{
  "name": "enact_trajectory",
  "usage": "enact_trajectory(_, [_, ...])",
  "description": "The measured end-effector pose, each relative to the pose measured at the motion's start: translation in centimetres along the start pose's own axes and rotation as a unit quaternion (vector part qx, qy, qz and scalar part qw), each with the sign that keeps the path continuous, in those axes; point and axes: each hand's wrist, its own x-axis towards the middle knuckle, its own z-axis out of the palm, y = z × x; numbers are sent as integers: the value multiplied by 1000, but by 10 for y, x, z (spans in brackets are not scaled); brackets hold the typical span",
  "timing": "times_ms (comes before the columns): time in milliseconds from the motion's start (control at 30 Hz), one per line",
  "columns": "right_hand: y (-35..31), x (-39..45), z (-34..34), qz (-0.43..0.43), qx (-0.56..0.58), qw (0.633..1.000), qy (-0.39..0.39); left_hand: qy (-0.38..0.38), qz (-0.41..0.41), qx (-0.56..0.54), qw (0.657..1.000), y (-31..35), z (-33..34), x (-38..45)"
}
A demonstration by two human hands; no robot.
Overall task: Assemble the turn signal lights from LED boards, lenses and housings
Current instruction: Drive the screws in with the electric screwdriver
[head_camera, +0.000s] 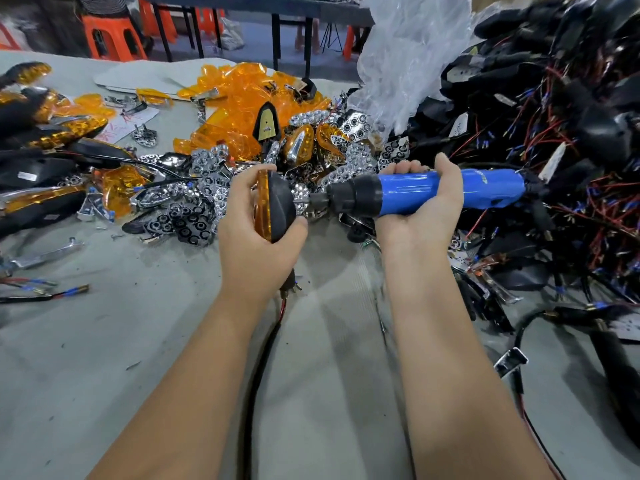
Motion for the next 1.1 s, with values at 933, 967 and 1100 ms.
enact_trajectory(933, [-34, 41, 0, -170, -879, 445, 5, 73, -444, -255, 856, -15, -3, 21])
enact_trajectory(967, [-31, 40, -4, -180, -894, 411, 17, 68, -444, -263, 854, -14, -3, 21])
enact_trajectory(1100, [-7, 21, -1, -294, -894, 339, -15, 52, -433, -328, 838, -10, -3, 21])
